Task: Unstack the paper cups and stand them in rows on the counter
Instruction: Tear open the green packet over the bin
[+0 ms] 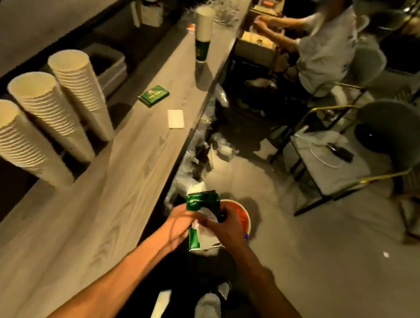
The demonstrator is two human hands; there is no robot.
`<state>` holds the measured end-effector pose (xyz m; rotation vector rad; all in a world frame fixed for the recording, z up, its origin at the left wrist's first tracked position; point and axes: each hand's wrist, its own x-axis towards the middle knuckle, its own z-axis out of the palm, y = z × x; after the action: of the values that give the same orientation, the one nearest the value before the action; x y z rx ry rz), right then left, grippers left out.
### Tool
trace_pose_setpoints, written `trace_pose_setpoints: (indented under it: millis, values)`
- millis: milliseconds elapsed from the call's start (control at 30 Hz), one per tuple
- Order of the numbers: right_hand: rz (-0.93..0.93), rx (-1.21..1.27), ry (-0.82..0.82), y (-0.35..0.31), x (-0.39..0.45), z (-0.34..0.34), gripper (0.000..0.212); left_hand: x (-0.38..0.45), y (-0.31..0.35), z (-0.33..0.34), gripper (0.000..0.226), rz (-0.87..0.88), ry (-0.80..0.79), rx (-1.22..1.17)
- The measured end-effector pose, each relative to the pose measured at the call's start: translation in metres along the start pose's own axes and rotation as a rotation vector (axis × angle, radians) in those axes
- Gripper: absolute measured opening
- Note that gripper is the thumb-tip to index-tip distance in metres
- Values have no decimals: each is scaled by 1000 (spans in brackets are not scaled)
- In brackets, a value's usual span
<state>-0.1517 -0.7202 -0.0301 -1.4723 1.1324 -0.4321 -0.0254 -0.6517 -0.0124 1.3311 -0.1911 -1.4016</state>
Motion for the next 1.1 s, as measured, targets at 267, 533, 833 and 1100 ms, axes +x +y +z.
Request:
trace_pose_setpoints:
  millis: [267, 533, 833, 1100]
  values:
    - [190, 118, 48, 89, 77, -88, 78, 123, -48, 76, 34, -104, 140, 75]
    - [276, -68, 4, 197, 155, -140, 40, 248, -118, 73, 37, -150, 353, 232]
    - [416, -57, 52, 347, 241, -135, 8, 382, -248, 19, 41, -337, 379, 402]
    - [466, -29, 48, 454, 266, -95, 7, 459, -358, -26, 47, -600, 449, 240]
